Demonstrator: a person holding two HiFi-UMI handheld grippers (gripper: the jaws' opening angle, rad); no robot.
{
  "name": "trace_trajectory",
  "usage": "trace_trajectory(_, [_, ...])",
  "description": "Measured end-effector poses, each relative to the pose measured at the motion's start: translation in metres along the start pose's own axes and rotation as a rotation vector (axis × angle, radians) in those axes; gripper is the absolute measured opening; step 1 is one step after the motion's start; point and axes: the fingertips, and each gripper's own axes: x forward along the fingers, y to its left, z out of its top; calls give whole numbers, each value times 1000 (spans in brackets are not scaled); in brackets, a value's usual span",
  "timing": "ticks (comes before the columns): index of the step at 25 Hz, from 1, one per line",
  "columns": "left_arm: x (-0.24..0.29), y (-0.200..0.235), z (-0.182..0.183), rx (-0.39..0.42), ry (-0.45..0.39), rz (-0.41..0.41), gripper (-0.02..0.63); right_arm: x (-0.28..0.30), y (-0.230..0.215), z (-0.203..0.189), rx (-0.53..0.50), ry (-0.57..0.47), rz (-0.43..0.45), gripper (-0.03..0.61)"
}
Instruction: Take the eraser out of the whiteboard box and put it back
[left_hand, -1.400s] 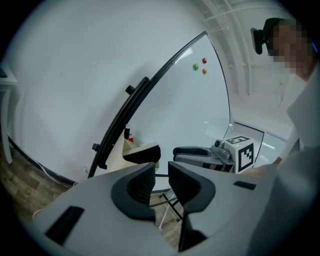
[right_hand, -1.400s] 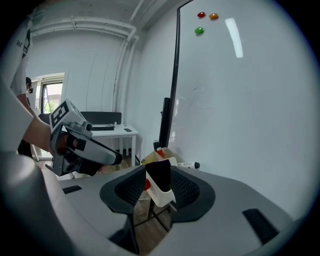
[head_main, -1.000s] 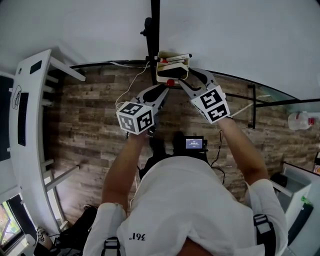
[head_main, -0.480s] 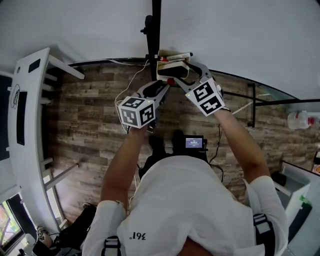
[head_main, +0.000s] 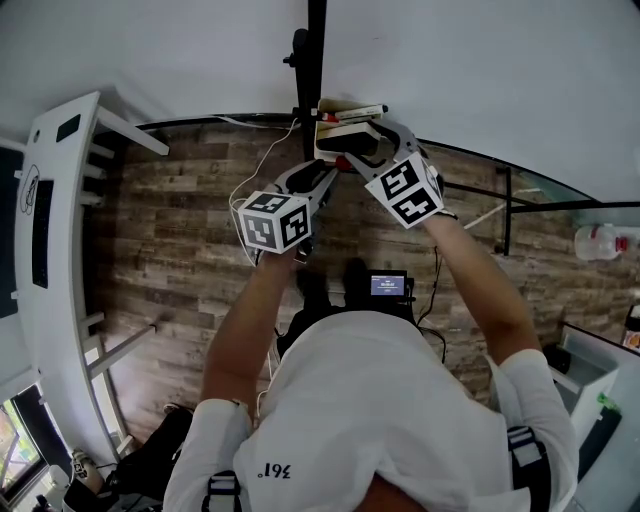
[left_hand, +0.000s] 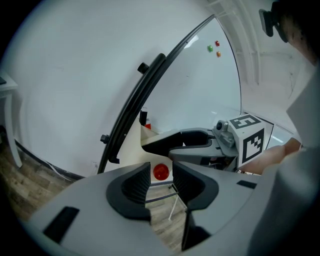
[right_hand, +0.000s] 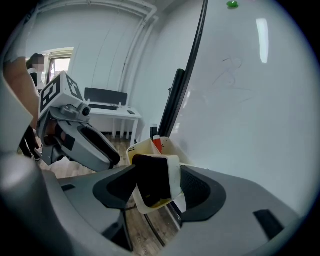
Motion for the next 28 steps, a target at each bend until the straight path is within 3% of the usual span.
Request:
trace_trajectory(13, [4,-4,0,-9,-3,-12,126,1,-4,1,-18,10,-16,267])
trace_trajectory(28, [-6,-5,3,-14,-22,-7,126,-12,-7,5,-54,-16,-63,216])
